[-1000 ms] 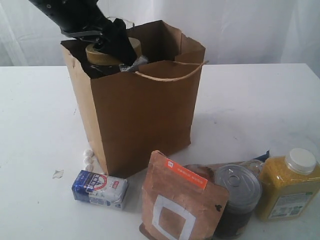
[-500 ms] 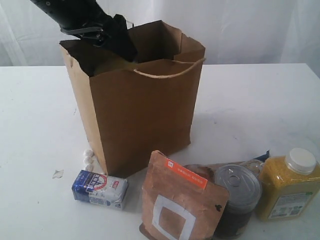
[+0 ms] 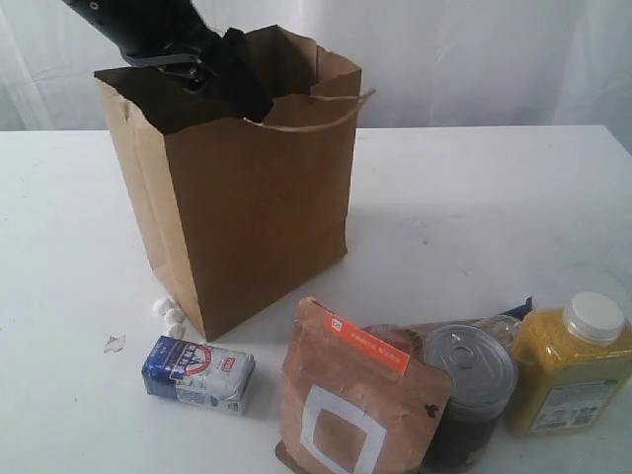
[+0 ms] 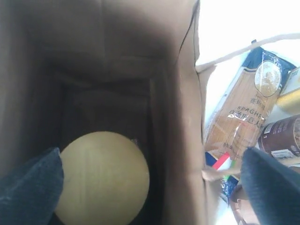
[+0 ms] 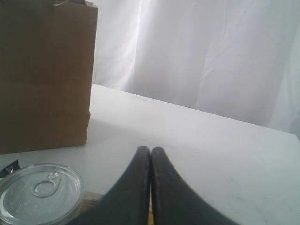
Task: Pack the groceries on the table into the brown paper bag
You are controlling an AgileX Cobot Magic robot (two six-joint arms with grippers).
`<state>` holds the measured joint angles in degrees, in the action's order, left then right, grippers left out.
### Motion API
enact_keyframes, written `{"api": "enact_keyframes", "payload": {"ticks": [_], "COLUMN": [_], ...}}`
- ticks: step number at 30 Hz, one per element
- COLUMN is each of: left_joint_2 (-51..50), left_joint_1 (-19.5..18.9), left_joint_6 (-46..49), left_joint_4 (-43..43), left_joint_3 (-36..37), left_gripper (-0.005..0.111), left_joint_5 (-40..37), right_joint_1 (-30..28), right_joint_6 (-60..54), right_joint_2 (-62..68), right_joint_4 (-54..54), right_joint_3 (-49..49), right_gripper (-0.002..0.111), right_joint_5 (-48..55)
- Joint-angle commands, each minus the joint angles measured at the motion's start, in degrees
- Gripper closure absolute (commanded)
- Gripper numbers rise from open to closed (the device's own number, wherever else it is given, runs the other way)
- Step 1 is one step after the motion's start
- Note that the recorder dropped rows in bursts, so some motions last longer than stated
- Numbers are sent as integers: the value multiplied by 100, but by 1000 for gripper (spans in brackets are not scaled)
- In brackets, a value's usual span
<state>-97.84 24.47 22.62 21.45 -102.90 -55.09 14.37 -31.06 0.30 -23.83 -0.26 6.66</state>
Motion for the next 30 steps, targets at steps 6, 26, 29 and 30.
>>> {"api": "enact_keyframes", "payload": {"ticks": [6,26,29,30], "left_joint_2": [285,1519,1602,1634], "left_joint_1": [20,20,20,20], "left_joint_6": [47,-257,-347,-347], "left_joint_4": [404,508,508,508], "left_joint_3": [-51,-51,-51,-51], "left_gripper": [1,4,21,28], "left_joint_5": [-68,-788,-879,-895], "right_joint_1": [-14,-14,-14,-14], "right_joint_6": [-16,-16,-16,-16], "right_joint_2": [-30,-30,-30,-30], "right_joint_4": [12,12,12,12], "right_joint_3": [26,26,26,26], "right_gripper": [108,108,108,108], "right_joint_5": [-32,-32,-32,-32]}}
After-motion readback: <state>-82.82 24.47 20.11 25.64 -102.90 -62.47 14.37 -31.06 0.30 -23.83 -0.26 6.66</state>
